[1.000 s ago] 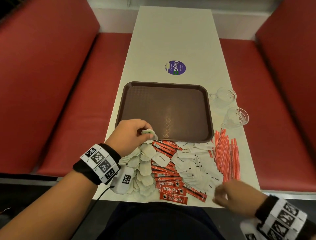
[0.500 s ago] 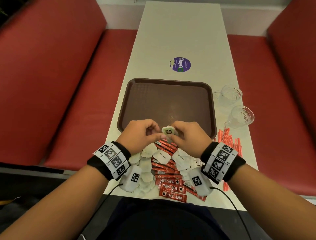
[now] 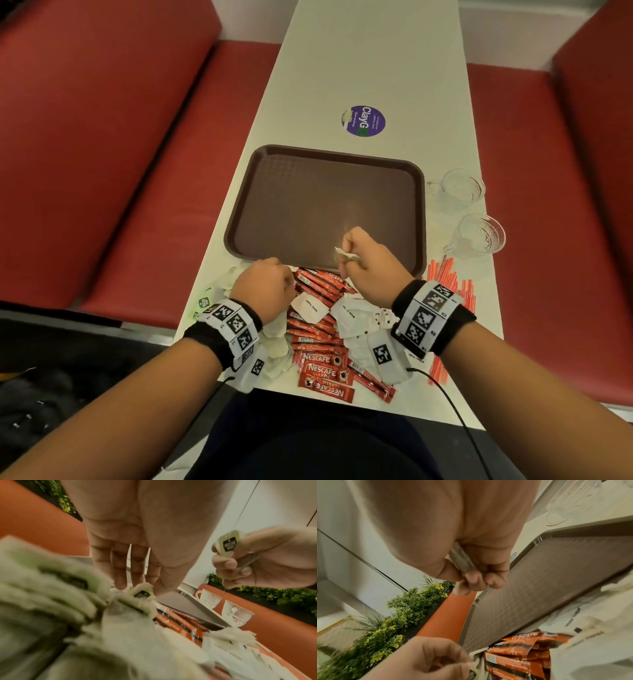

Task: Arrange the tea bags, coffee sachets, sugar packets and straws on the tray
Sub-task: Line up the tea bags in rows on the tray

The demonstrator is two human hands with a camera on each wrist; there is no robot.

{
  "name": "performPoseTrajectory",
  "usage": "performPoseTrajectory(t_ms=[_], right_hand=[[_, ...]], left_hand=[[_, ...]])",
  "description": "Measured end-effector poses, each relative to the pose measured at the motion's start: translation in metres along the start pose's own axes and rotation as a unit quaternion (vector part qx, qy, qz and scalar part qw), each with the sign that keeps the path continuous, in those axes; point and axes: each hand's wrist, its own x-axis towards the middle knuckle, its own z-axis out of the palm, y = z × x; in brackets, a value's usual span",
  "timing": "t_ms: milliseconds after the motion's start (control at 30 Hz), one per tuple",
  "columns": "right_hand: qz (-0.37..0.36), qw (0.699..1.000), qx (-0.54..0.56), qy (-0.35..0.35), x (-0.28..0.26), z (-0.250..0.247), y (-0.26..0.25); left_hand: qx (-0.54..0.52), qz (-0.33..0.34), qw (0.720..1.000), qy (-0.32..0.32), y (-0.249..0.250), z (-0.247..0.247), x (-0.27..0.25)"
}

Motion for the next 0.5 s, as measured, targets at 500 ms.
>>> performPoseTrajectory(t_ms=[500], right_hand=[[-0.064,0.995,0.022,0.079,0.068,0.044,-0.038]], left_hand=[[-0.216,0.166,0.953,0.135,-0.036,-0.108,0.022]])
